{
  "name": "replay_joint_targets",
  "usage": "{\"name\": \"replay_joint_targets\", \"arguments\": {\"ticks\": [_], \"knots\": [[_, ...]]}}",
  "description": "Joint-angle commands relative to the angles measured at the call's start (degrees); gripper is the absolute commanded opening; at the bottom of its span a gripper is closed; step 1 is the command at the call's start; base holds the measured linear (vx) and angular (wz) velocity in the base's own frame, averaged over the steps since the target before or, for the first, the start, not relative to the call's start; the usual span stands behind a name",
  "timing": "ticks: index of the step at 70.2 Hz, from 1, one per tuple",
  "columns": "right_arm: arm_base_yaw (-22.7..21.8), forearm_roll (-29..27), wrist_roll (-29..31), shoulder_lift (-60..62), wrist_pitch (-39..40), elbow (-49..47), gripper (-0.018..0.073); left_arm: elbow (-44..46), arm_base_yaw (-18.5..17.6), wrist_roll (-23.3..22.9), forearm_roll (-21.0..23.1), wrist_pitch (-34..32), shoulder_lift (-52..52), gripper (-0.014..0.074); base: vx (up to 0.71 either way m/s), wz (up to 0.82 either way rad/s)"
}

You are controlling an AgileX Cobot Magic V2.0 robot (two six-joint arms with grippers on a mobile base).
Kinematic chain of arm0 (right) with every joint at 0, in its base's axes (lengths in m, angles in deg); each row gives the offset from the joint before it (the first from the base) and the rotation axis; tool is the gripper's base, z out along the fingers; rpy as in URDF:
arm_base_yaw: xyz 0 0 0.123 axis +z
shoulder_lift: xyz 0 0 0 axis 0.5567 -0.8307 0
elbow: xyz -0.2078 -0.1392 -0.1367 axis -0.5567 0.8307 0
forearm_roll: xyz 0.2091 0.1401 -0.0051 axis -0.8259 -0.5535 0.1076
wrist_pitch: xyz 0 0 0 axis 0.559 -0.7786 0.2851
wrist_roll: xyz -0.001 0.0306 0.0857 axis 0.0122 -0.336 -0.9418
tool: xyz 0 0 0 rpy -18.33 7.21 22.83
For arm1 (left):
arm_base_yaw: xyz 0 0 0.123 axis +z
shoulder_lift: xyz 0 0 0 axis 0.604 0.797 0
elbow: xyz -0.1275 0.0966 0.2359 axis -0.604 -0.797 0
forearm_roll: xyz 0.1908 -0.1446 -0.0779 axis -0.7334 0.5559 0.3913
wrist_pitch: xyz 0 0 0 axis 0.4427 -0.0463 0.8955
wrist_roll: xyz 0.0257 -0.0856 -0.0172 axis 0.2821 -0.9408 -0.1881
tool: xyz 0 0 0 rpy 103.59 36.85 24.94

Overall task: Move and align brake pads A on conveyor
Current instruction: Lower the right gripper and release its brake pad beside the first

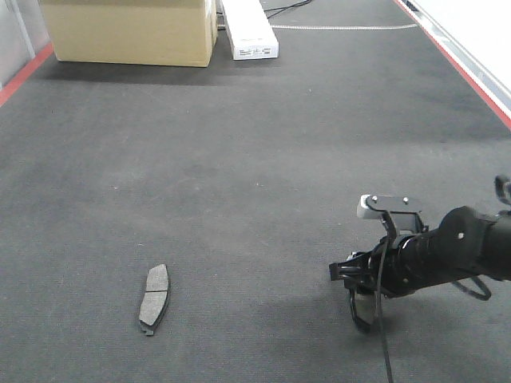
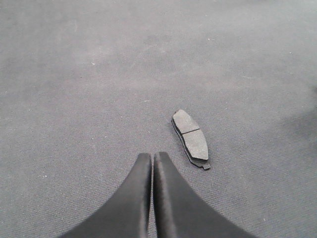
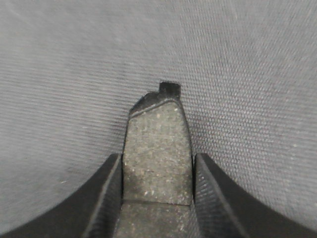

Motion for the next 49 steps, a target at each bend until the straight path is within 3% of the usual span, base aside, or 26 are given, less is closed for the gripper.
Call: {"name": "replay_joint_targets", "arguments": {"ticks": [1,32,49], "knots": [[-0.17,-0.62,0.56,1.32,2.91,-1.79,0.0121,1.54,-0.31,-0.40,-0.08,-3.93,0.38,-0.0006,0.00,0.00],[-0.17,-0.56,0.56,1.35,2.49,-1.79,0.0416,1.54,-0.31,-0.40,-0.08,-3.93,0.38,-0.0006,0.00,0.00],[-0.17,1.73,0.56,5.74,0.28,-1.69,0.0428,1.54,-0.31,-0.40,-0.08,-3.93,0.38,-0.0006,0.00,0.00]]}}
